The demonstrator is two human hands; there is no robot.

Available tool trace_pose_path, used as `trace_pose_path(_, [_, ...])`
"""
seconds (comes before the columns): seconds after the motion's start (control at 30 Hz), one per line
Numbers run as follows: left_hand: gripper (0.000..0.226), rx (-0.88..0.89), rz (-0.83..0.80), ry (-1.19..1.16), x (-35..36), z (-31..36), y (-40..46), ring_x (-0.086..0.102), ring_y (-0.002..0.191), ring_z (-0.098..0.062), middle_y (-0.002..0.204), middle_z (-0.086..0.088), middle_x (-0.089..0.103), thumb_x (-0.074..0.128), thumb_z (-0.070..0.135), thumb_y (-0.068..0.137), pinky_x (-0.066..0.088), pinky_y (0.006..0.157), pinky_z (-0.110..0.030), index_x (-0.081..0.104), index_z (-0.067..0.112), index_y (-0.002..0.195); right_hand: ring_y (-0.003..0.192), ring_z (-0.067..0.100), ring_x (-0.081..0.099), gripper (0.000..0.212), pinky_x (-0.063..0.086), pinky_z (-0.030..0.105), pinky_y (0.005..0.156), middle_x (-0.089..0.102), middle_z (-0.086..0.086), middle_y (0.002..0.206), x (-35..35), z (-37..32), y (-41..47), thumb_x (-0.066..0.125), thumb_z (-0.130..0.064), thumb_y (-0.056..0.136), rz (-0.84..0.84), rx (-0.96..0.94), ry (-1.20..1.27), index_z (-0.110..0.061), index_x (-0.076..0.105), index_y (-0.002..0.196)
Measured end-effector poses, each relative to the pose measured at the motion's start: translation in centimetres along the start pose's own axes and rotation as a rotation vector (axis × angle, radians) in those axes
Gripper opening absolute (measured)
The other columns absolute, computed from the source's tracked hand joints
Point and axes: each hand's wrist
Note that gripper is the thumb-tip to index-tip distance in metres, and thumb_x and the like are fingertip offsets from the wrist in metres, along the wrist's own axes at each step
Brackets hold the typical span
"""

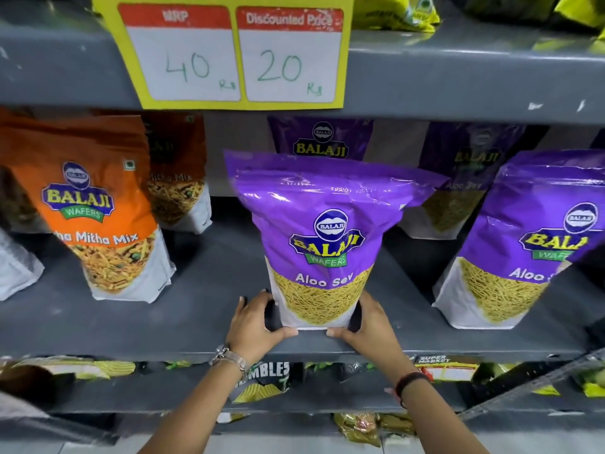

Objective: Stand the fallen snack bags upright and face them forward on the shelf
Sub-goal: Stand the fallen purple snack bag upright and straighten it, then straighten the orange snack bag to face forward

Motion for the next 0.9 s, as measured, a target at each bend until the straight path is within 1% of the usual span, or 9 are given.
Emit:
trace_pose_path(0.13, [0.073, -0.009, 0.002, -0.081, -0.4, 0.3, -0.9, 0.044, 0.122, -0.030, 0.133, -0.007, 0.051, 0.075, 0.035, 0.065, 0.021, 0.110, -0.039, 0.038, 0.014, 0.125, 0.124, 0.023, 0.042, 0.093, 0.035, 0.035, 0.105, 0.050, 0.006, 0.133, 0.3, -0.5, -1.5, 0.085, -0.028, 0.054, 0.111, -0.018, 0.094, -0.017, 0.034, 0.132])
trace_pose_path(0.27, [0.075, 0.012, 0.159, -0.169, -1.9, -0.2, -2.8, 0.023, 0.135, -0.019, 0.144, -0.002, 0.030, 0.069, 0.027, 0.074, 0.019, 0.115, -0.044, 0.028, 0.012, 0.134, 0.118, 0.005, 0.035, 0.051, 0.018, 0.006, 0.102, 0.047, -0.002, 0.123, 2.0, -2.5, -5.5, 0.060, -0.036, 0.079, 0.457, -0.238, -0.010, -0.019, 0.041, 0.123])
trace_pose_path(0.4, [0.063, 0.042, 0.418, -0.097, -6.0, -3.2, -4.4, 0.026, 0.135, -0.031, 0.144, -0.009, 0.027, 0.055, 0.031, 0.082, 0.023, 0.112, -0.055, 0.030, 0.003, 0.133, 0.117, -0.001, 0.031, 0.033, 0.018, 0.007, 0.107, 0.045, -0.003, 0.118, 7.2, -6.8, -5.9, 0.043, -0.031, 0.090, 0.293, -0.420, 0.002, -0.018, 0.043, 0.120])
trace_pose_path(0.5, [0.082, -0.036, 0.563, -0.088, -10.3, -6.8, -5.1, 0.019, 0.135, -0.022, 0.147, -0.019, 0.022, 0.037, 0.059, 0.079, 0.022, 0.112, -0.050, 0.020, 0.002, 0.136, 0.122, 0.003, 0.033, 0.037, 0.015, 0.004, 0.105, 0.044, -0.002, 0.123, 11.8, -10.6, -3.6, 0.052, -0.011, 0.088, 0.162, -0.379, 0.075, -0.011, 0.044, 0.124])
trace_pose_path(0.57, [0.098, -0.111, 0.598, -0.079, -13.3, -9.9, -5.0, 0.006, 0.134, -0.013, 0.151, -0.014, 0.006, 0.029, 0.073, 0.072, 0.015, 0.113, -0.041, 0.005, 0.005, 0.138, 0.131, 0.017, 0.032, 0.044, 0.013, 0.008, 0.106, 0.041, 0.004, 0.135, 15.1, -13.0, -1.5, 0.052, -0.014, 0.089, 0.072, -0.263, 0.097, -0.007, 0.037, 0.130])
trace_pose_path(0.67, [0.117, -0.203, 0.481, -0.076, -17.6, -15.1, -3.8, -0.005, 0.134, -0.011, 0.152, -0.009, -0.007, 0.030, 0.084, 0.059, 0.010, 0.111, -0.032, -0.008, 0.007, 0.138, 0.140, 0.022, 0.016, 0.070, 0.014, 0.028, 0.114, 0.021, 0.010, 0.151, 19.9, -15.9, 1.2, 0.058, -0.027, 0.085, -0.113, -0.079, 0.164, -0.009, 0.018, 0.140])
trace_pose_path(0.73, [0.111, -0.224, 0.330, -0.095, -19.5, -18.3, -2.4, -0.003, 0.139, -0.020, 0.153, -0.011, -0.005, 0.060, 0.058, 0.067, 0.010, 0.113, -0.036, -0.008, 0.007, 0.138, 0.142, 0.021, 0.011, 0.090, 0.015, 0.035, 0.116, 0.011, 0.006, 0.155, 22.5, -17.4, 2.6, 0.067, -0.035, 0.077, -0.170, -0.023, 0.142, -0.012, 0.008, 0.142])
trace_pose_path(0.8, [0.110, -0.228, 0.201, -0.142, -20.4, -20.3, -0.9, 0.002, 0.141, -0.025, 0.153, -0.012, 0.000, 0.075, 0.029, 0.067, 0.011, 0.114, -0.040, -0.006, 0.007, 0.138, 0.140, 0.023, 0.019, 0.101, 0.021, 0.041, 0.116, 0.020, 0.006, 0.153, 23.8, -18.1, 3.8, 0.076, -0.039, 0.067, -0.159, -0.048, 0.079, -0.013, 0.013, 0.141])
trace_pose_path(0.9, [0.107, -0.201, -0.029, -0.154, -20.8, -21.7, 1.5, 0.007, 0.141, -0.027, 0.153, -0.012, 0.008, 0.076, 0.029, 0.067, 0.007, 0.116, -0.044, 0.000, 0.009, 0.139, 0.124, 0.027, 0.043, 0.088, 0.037, 0.046, 0.104, 0.049, 0.011, 0.133, 24.8, -19.0, 5.3, 0.083, -0.034, 0.058, -0.084, -0.052, 0.076, -0.013, 0.037, 0.129])
Point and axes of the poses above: each hand's wrist, its own y-axis towards the middle knuckle, its own x-axis out of the palm, z = x × y
